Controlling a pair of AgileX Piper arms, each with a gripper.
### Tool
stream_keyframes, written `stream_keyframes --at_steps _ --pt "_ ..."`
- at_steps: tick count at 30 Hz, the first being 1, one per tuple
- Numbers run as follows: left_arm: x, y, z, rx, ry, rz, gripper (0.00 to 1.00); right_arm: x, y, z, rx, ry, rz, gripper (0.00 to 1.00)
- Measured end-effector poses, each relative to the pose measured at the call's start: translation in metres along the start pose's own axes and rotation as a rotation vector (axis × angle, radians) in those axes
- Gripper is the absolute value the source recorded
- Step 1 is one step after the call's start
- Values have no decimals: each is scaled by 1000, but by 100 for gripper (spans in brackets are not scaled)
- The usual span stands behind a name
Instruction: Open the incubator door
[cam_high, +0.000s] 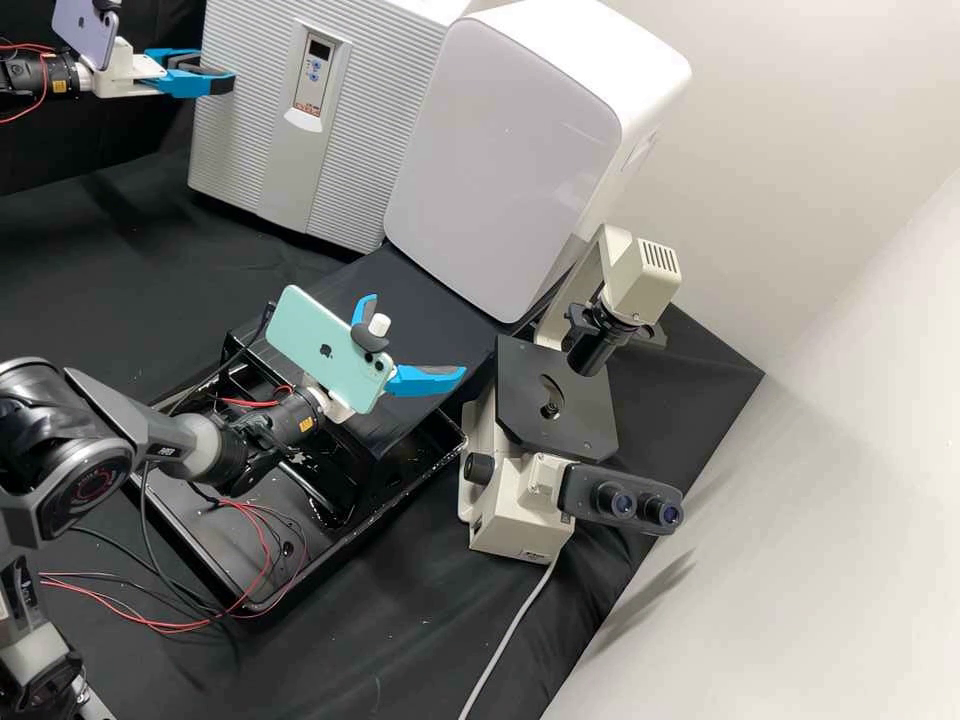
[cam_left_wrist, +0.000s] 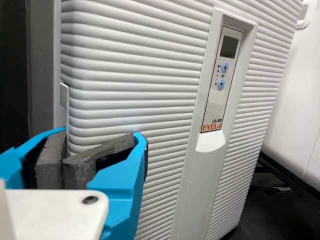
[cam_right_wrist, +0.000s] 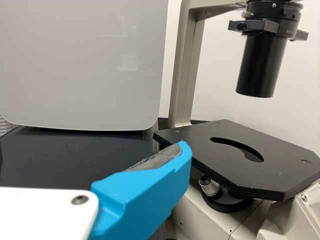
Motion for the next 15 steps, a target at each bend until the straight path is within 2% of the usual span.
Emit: stream_keyframes --at_steps 6,12,15 --pt "-19 -3 8 -9 -23 -2 0 0 0 0 0 0 0 100" --pt "-50 -8 19 21 -85 -19 0 0 0 0 0 0 0 100" --pt "-69 -6 28 29 -151 11 0 0 0 0 0 0 0 100"
